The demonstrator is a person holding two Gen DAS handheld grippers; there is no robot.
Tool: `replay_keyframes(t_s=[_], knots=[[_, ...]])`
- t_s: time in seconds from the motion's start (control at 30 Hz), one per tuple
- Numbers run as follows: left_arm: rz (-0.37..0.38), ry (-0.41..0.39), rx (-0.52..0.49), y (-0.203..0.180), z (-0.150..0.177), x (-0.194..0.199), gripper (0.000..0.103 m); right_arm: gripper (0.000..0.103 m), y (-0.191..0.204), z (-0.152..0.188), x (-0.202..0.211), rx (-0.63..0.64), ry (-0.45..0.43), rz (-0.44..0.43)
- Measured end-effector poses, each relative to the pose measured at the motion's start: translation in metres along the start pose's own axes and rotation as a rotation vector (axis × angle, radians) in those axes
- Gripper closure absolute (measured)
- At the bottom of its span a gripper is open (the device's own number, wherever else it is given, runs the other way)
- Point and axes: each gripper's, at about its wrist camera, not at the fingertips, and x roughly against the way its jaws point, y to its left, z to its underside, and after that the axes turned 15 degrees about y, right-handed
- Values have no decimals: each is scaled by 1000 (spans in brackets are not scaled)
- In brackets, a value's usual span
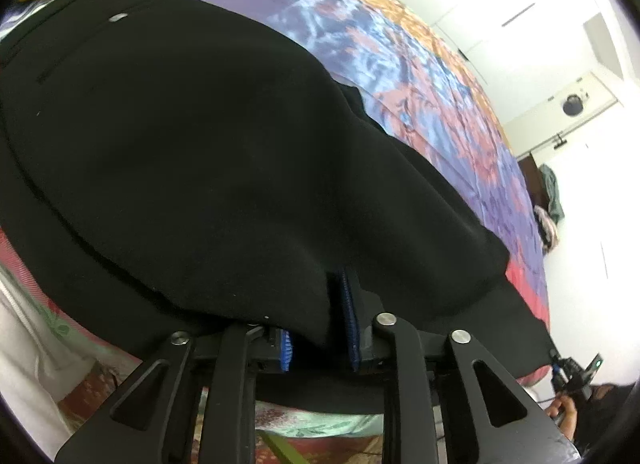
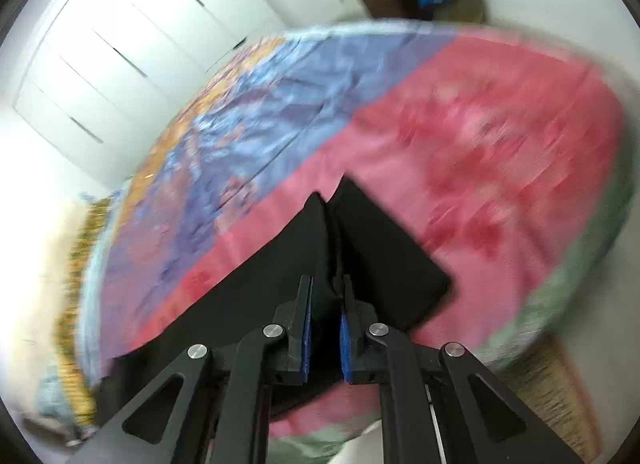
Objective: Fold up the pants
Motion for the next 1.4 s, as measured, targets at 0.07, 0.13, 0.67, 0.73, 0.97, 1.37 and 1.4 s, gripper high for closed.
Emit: replay_keyframes(t_s=[0.07, 0.13, 0.67, 0.73, 0.97, 1.37, 1.4], knots=[[-5, 7, -20, -4, 1, -2, 80, 92, -1, -1, 0, -24, -4, 49], [-5, 11, -28, -6, 1, -2, 80, 92, -11, -3, -1, -67, 5, 63], [-57, 1, -28, -7, 19, 7, 97, 92, -31, -7, -26, -169, 118, 22], [-81, 2, -22, -9, 22, 6, 97, 92, -31, -8, -27, -167, 120, 23], [-153, 18, -3, -10, 26, 0, 90, 91, -28, -7, -28, -156, 122, 37], [-323, -260, -50, -42, 51, 93, 29, 11, -16, 26, 55, -189, -277, 150], [-323, -263, -74, -47, 42, 92, 25, 11, -12, 27, 58, -168, -281, 155]])
